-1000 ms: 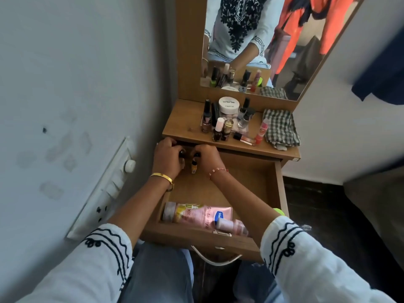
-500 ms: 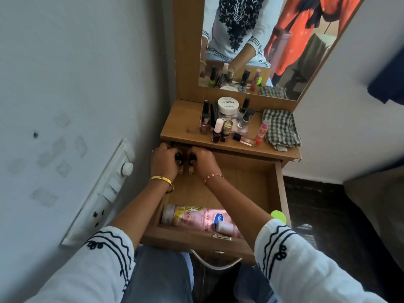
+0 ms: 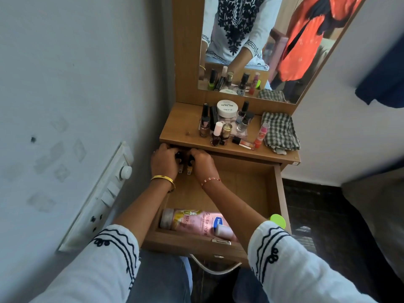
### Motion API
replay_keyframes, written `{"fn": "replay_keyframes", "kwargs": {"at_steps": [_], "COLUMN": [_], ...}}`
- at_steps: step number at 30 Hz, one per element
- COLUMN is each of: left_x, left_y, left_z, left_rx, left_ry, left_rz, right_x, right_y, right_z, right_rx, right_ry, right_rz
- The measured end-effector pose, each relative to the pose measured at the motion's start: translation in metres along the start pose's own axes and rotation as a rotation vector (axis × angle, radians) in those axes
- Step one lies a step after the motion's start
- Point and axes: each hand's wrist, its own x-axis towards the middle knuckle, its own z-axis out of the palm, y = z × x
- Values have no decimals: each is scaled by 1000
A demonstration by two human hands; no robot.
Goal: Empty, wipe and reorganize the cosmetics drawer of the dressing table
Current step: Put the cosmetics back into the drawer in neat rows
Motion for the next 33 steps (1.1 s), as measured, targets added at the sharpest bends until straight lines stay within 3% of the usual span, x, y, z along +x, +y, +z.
{"fn": "replay_keyframes", "kwargs": {"at_steps": [6,21,33], "left_x": [1,-7,-26], "left_y": [2,0,43], "left_z": [1,-4,-26], "left_rx": [-66,-41,-293], "left_ry": [3,11,125], "left_rz": [-56,8,176], "right_x": [1,-5,-45], "right_y": [-2,-4,12], "right_z": [4,2,-44], "right_rx": [-12,52,191], "right_ry": [17,37,408], "right_rz": [1,2,-5]}}
